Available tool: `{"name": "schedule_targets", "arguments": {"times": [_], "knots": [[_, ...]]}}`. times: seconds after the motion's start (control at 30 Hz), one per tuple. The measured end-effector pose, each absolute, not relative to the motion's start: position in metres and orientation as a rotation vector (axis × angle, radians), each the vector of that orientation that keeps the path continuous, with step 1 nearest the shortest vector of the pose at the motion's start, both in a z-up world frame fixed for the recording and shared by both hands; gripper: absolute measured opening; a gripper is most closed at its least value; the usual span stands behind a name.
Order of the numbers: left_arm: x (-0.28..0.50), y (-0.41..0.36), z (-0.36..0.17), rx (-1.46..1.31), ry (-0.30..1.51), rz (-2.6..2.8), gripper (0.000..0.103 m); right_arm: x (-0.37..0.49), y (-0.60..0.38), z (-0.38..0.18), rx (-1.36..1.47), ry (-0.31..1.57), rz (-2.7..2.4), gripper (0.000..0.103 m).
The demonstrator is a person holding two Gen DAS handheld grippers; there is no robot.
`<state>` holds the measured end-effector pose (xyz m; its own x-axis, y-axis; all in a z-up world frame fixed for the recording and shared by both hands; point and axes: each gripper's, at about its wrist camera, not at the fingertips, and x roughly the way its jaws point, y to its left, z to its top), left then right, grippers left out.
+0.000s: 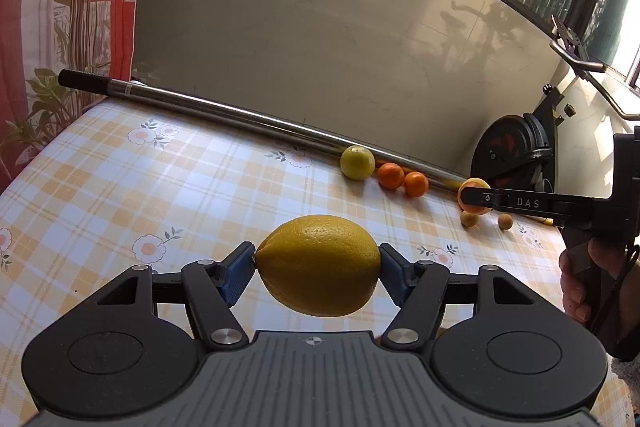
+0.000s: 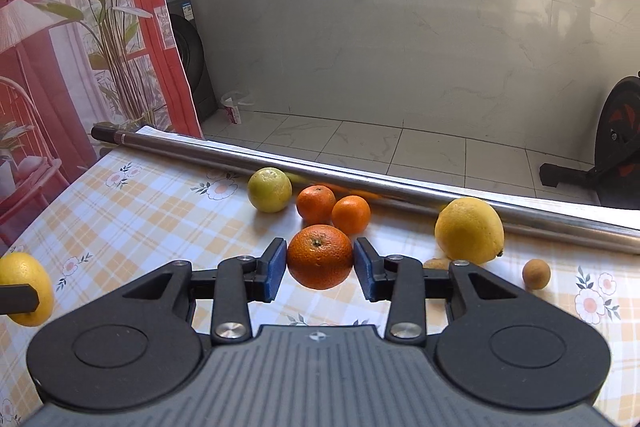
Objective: Organize fruits
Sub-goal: 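Carry the lemon and tangerine over the cream plate with both tools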
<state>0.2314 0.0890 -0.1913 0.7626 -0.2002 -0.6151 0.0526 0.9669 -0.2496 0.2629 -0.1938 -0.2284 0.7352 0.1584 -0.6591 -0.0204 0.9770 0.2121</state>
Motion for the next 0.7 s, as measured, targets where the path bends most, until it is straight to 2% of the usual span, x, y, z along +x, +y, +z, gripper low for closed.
{"name": "schedule_targets", "arguments": {"times": [0.3, 0.7], "knots": [[0.199, 0.083, -0.17, -0.212, 0.684, -0.195, 0.069, 0.181, -0.198, -0.195, 0.301, 0.688, 0.072, 0.04], [0.163, 0.091, -0.136, -0.168, 0.64, -0.216, 0.069, 0.111, -0.157, -0.177, 0.274, 0.667, 0.086, 0.04]]}}
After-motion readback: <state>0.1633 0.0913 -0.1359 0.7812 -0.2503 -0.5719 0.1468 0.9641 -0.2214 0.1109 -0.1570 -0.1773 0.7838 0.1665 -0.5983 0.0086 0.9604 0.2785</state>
